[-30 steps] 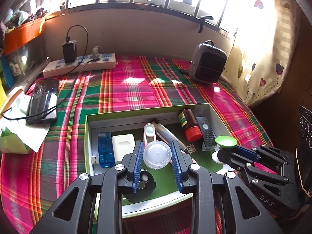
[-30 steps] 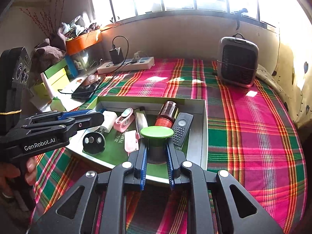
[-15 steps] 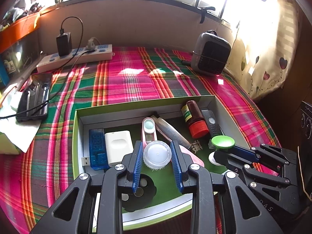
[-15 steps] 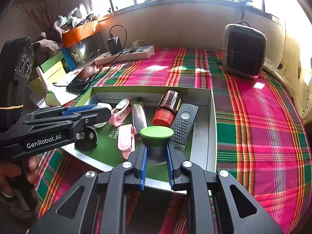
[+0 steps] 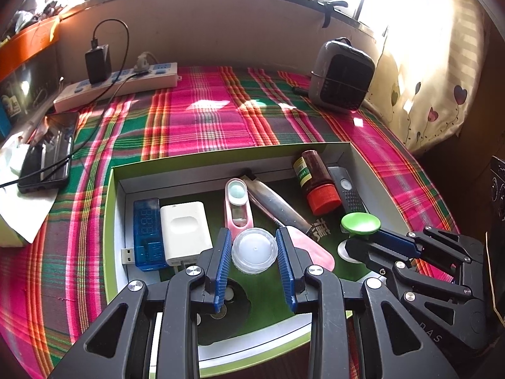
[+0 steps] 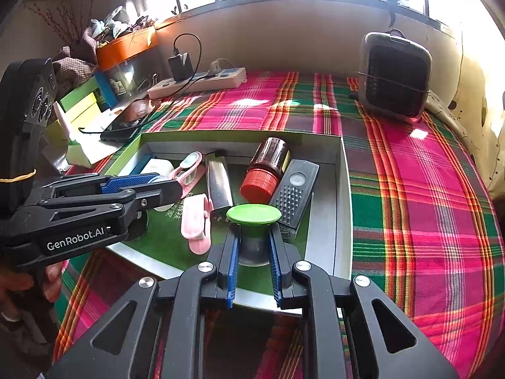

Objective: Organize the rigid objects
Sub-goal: 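Lower the white lid into the box with the left tool while the right tool lowers the stand, then open both tools to release the lid and green stand in the box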

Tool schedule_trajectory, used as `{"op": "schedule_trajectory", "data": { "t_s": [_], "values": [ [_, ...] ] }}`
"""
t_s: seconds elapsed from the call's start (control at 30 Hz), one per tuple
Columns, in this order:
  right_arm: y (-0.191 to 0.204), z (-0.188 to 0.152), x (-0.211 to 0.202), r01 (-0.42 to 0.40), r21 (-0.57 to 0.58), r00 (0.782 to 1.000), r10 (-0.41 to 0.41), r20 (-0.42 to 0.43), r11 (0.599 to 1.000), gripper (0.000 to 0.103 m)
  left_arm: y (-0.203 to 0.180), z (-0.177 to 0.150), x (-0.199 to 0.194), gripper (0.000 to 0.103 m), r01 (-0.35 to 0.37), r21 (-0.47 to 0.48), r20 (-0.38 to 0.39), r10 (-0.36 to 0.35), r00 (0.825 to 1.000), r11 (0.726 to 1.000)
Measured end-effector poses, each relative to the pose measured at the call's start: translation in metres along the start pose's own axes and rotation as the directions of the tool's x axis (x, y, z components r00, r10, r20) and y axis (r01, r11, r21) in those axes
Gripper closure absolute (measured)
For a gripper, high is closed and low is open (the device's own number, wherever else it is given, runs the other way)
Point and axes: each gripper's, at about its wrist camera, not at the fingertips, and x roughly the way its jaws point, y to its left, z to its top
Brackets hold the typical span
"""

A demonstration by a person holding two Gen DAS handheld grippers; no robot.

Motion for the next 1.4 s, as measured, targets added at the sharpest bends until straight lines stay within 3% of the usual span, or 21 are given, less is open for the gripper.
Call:
{"op": "schedule_trajectory", "data": {
  "t_s": [1.1, 1.4],
  "values": [
    [-0.002, -0.005, -0.001, -0.001, 0.018, 1.000, 0.001, -0.011, 1.000, 0.084, -0.003, -0.005, -0.006, 0.075, 0.015, -0.008, -0.001, -0.015, 1.000, 1.000],
    [-0.002, -0.008, -0.008, 0.004, 0.023, 1.000, -0.004, 0.001, 1.000, 0.071, -0.008, -0.010, -0.017, 0.072, 0.006, -0.006, 0.014, -0.006, 1.000, 1.000]
  ]
}}
